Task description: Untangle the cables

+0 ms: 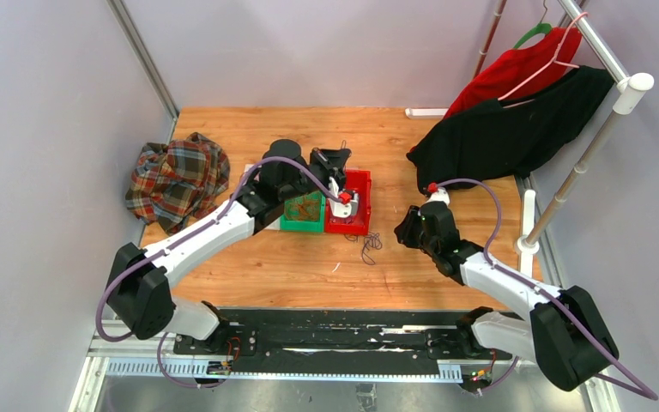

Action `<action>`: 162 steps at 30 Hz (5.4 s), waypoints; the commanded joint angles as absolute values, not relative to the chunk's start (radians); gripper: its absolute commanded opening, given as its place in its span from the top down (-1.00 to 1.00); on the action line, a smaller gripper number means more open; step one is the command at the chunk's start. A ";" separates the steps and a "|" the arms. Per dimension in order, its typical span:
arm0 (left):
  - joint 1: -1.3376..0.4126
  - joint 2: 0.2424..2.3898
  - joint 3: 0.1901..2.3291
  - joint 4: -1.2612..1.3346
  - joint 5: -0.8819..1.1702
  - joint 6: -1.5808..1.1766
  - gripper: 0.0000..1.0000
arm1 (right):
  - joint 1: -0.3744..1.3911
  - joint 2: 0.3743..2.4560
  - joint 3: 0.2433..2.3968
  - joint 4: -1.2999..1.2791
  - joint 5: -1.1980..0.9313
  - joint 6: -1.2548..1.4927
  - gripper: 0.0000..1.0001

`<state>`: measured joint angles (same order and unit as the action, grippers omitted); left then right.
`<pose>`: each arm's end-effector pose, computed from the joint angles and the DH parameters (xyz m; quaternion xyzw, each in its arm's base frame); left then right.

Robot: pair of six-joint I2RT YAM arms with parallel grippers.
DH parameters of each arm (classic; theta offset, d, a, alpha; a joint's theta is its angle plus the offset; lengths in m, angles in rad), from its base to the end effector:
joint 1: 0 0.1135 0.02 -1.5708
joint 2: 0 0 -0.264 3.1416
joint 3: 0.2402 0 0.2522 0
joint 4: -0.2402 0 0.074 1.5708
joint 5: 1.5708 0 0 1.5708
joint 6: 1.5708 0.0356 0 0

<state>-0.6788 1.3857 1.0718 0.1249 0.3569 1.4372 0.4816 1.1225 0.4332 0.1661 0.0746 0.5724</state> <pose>0.2478 -0.2159 0.3343 0.7164 0.2735 0.1051 0.6332 0.2030 0.1031 0.1872 0.0579 0.8636 0.2235 0.4483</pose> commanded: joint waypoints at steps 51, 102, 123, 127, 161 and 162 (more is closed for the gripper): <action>-0.729 1.880 1.487 -0.504 0.222 0.673 -0.12 | 0.442 0.988 0.353 0.140 0.142 0.539 0.63; -0.150 1.277 1.465 -1.166 0.221 0.596 -0.96 | 0.766 0.794 0.589 -0.221 0.236 0.322 0.99; -0.110 1.263 1.446 -1.164 0.200 0.580 -0.96 | 0.746 1.417 0.639 0.123 0.194 0.338 0.18; -0.110 1.256 1.431 -1.166 0.214 0.590 -0.96 | 0.732 1.473 0.643 0.147 0.210 0.346 0.19; -0.068 1.126 1.330 -0.978 0.051 0.549 -0.96 | 0.728 1.354 1.132 -0.226 0.230 0.245 0.99; -0.068 1.117 1.330 -0.963 0.051 0.539 -0.96 | 0.730 1.395 1.164 -0.236 0.234 0.238 0.99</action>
<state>-0.0780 1.1751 1.3285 -1.0515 0.0822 0.5831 0.7345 1.2751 1.0946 -0.1707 0.2470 0.2783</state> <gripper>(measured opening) 0.979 0.016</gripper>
